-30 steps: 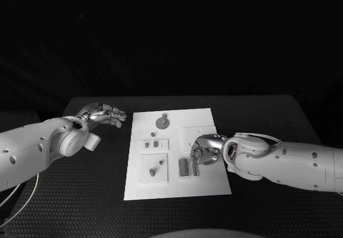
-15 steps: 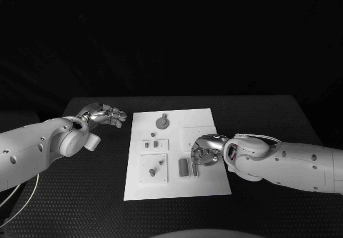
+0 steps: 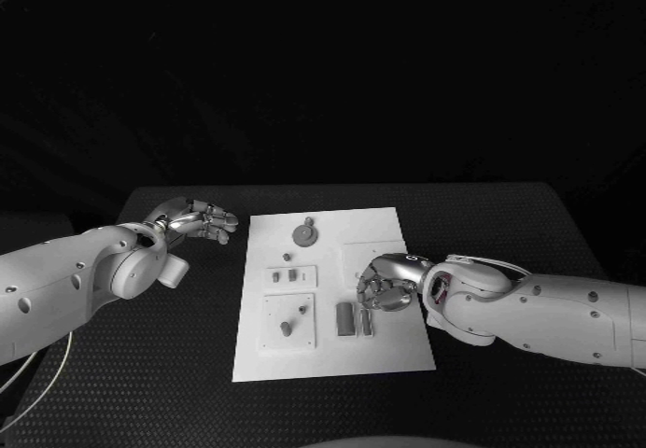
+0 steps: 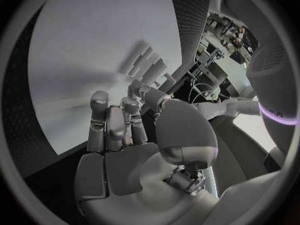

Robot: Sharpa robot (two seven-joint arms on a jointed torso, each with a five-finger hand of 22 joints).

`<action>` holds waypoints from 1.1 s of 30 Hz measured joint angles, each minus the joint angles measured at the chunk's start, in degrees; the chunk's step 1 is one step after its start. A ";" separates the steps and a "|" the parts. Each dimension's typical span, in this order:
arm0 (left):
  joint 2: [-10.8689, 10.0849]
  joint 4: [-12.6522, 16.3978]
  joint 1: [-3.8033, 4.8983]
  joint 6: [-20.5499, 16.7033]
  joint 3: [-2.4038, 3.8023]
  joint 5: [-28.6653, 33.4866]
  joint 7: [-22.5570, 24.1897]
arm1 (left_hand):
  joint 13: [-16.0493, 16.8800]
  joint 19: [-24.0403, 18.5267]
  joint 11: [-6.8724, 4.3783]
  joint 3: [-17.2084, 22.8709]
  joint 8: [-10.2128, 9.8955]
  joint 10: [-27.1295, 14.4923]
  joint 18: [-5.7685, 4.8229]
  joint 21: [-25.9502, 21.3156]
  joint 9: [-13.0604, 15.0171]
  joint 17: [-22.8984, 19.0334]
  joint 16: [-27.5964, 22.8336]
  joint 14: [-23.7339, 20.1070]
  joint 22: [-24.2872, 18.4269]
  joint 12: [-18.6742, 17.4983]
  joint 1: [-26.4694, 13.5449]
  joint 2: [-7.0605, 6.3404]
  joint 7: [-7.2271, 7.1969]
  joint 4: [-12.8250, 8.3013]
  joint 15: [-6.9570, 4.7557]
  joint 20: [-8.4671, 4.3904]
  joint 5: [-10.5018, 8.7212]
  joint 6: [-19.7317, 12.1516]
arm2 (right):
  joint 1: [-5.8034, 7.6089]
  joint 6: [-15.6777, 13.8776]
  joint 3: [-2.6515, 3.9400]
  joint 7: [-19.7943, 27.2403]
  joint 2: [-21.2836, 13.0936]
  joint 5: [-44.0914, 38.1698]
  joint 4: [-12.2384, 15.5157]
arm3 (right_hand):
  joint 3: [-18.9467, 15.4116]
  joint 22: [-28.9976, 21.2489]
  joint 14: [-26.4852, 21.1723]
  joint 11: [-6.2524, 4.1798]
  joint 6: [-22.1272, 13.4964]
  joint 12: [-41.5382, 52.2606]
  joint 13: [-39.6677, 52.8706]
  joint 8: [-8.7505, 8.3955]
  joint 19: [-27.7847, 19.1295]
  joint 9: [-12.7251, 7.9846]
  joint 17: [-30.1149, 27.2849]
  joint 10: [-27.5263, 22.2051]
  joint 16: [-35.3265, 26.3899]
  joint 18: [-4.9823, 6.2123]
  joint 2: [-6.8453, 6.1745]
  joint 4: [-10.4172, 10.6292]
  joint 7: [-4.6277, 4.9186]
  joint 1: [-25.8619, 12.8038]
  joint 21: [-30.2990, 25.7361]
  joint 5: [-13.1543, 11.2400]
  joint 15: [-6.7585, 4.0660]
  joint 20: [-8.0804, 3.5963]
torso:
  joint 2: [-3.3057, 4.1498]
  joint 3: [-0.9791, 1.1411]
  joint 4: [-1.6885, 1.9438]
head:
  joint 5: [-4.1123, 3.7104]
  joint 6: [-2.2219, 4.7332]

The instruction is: Assemble the parts on the task board

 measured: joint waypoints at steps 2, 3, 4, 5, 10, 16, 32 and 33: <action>0.11 -0.11 0.00 -0.01 0.00 0.09 0.04 | -0.02 0.00 0.00 0.00 0.00 0.00 0.00 -0.23 0.00 0.00 -0.23 0.00 0.00 0.00 0.00 0.00 0.00 0.00 0.00 0.00 0.00 0.00 | 0.50 -1.42 0.00 1.63 0.01 6.37 -0.23 | -0.05 0.00 -2.74 0.90 -2.23 -0.71 -0.18 -1.45 -0.43 -0.76 -3.83 -1.17 -1.12 0.29 -2.30 1.34 0.36 -1.54 -0.77 0.00 0.63 0.41 | -0.01 -0.03 -0.01 | -0.05 0.31; 0.16 -0.13 0.00 -0.02 0.00 0.16 0.05 | -0.06 0.00 0.00 0.00 0.00 0.00 -0.01 -0.23 0.00 0.00 -0.26 0.00 0.00 0.00 0.00 0.00 0.00 0.00 0.00 0.00 0.00 0.00 | 0.82 -1.98 0.01 2.45 0.09 9.28 -0.43 | -0.07 0.00 -3.34 1.11 -2.73 -0.72 -0.18 -1.91 -0.52 -1.01 -4.36 -1.54 -1.31 0.36 -2.76 1.73 0.34 -2.00 -0.98 0.00 0.71 0.49 | -0.02 -0.03 -0.02 | -0.11 0.46; 0.20 -0.13 0.00 -0.03 0.00 0.23 0.07 | -0.07 0.00 0.00 0.00 0.00 0.00 0.00 -0.23 0.00 0.04 -0.26 0.00 0.02 0.00 0.00 0.00 0.00 0.00 0.00 0.00 0.00 0.00 | 1.14 -2.53 0.10 3.30 0.18 12.16 -0.64 | -0.13 0.00 -3.71 1.41 -3.06 -0.72 -0.18 -2.24 -0.60 -1.18 -4.61 -1.86 -1.45 0.36 -3.03 1.89 0.32 -2.27 -1.02 0.00 0.90 0.58 | -0.03 -0.03 -0.04 | -0.16 0.71; 0.22 -0.14 0.00 -0.04 -0.01 0.34 0.08 | -0.07 0.00 0.00 0.00 0.00 0.00 0.00 -0.23 -0.05 0.08 -0.26 0.00 0.06 0.00 0.00 0.00 0.00 0.00 0.00 0.00 0.00 0.00 | 1.47 -3.11 0.30 4.53 0.48 15.56 -1.21 | -0.18 0.00 -4.29 1.79 -3.69 -0.72 -0.18 -2.61 -1.08 -1.38 -4.74 -2.43 -1.61 0.37 -3.37 1.94 0.42 -2.61 -1.33 0.00 1.23 0.78 | -0.04 -0.04 -0.04 | -0.20 0.91; 0.29 -0.38 -0.01 -0.08 -0.01 1.17 0.16 | -0.26 0.00 0.01 0.00 0.00 -0.42 0.00 -0.45 -0.11 0.13 -0.49 0.00 0.06 0.00 0.00 0.00 0.00 0.00 0.00 0.00 0.00 0.00 | 2.94 -3.95 2.05 9.55 4.07 25.62 -7.80 | -1.38 0.00 -6.55 2.42 -5.73 -1.16 -0.15 -2.65 -3.46 -1.74 -4.95 -4.93 -2.62 0.42 -3.36 1.53 1.89 -3.44 -2.57 0.00 2.16 1.79 | -0.11 -0.07 -0.20 | -0.39 2.55; 1.43 -2.57 -0.02 -0.10 -0.01 2.66 0.33 | -0.74 -0.20 0.74 0.00 -0.15 -1.78 -0.02 -1.24 -0.21 0.07 -1.85 -0.48 0.02 -0.21 -0.24 0.24 0.07 0.00 0.47 0.20 0.00 -0.54 | 2.99 -3.00 3.46 15.14 10.08 33.72 -19.50 | -2.11 -0.31 -10.78 3.14 -8.20 -5.33 -3.20 -2.65 -8.48 -2.05 -7.33 -9.14 -7.22 1.81 -2.29 0.36 3.44 -3.74 -6.10 0.00 3.30 4.01 | -0.59 -0.45 -0.73 | -0.46 5.11; 7.85 -12.73 -0.01 1.37 0.08 10.18 3.24 | -7.89 -13.94 0.16 -0.48 -2.51 -14.83 -1.31 -8.14 -1.52 -5.34 -15.28 -15.20 -9.90 -0.41 -4.31 -0.33 -1.46 0.59 4.32 5.51 -0.33 -7.61 | 2.18 7.39 6.99 22.63 19.96 54.40 -43.50 | -3.68 -16.20 -27.37 9.49 -14.97 -48.80 -43.82 -2.65 -35.70 -3.03 -30.94 -12.95 -58.72 -4.62 1.40 -0.03 4.98 -5.88 -37.18 0.00 15.55 13.47 | -2.61 -1.94 -2.22 | 0.17 13.15; 8.10 -13.12 -0.01 1.57 0.09 10.38 3.48 | -8.43 -15.34 0.09 -1.16 -2.51 -15.53 -1.31 -8.14 -1.52 -5.73 -15.91 -16.03 -11.14 -0.41 -5.03 -0.27 -1.65 0.44 4.50 6.09 -0.33 -8.01 | 2.02 7.80 7.16 22.85 20.13 55.01 -43.99 | -4.62 -16.62 -27.53 9.67 -15.37 -50.41 -45.64 -2.53 -36.26 -3.26 -31.71 -12.77 -60.19 -4.62 1.58 0.09 5.00 -6.06 -38.26 0.00 15.71 13.71 | -2.69 -1.98 -2.29 | 0.25 13.49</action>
